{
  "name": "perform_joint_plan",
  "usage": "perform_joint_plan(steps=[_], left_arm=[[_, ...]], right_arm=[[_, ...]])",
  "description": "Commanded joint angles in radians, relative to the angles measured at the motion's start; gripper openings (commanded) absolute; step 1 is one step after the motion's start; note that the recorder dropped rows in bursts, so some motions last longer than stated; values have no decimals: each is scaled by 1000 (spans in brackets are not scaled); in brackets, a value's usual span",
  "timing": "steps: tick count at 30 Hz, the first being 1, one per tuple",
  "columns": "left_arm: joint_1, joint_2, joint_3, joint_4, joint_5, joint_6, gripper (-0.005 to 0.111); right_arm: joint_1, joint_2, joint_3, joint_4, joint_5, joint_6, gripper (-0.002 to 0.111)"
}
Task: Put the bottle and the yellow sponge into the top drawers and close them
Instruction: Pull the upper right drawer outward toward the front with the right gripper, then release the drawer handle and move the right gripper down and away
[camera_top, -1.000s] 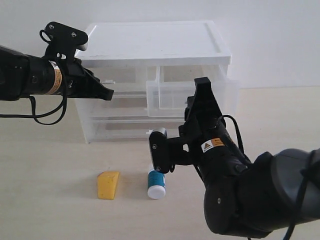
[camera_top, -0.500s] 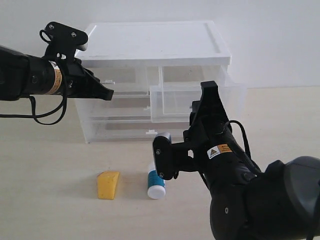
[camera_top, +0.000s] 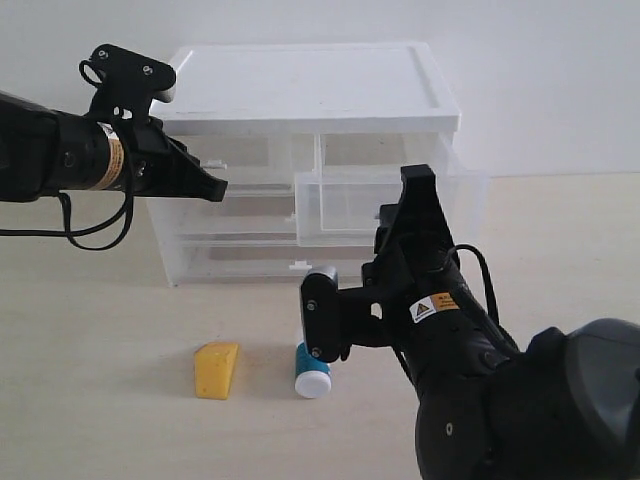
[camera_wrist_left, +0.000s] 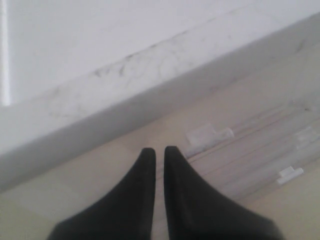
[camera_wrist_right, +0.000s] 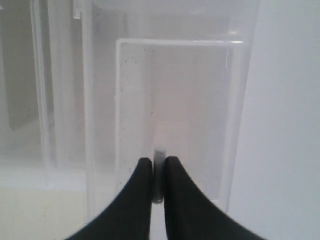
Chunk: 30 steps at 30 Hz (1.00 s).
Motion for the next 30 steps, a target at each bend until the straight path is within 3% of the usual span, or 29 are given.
perform_joint_plan(steps=[1,6,8,23,30], left_arm=[[1,-3,-1,-1,3,1,4],[1,-3,-1,-1,3,1,4],[1,-3,-1,-1,3,1,4],[1,-3,3,-1,-15,1,4],[1,-3,3,-1,-24,1,4]], right_arm=[[1,-17,-1,-14,-51,52,15],[1,-17,-1,5,-51,94,42],[4,-17,-1,28,-51,119,47],[148,-17,-1,217,-51,417,47],[163,-17,-1,235,-51,440,47]])
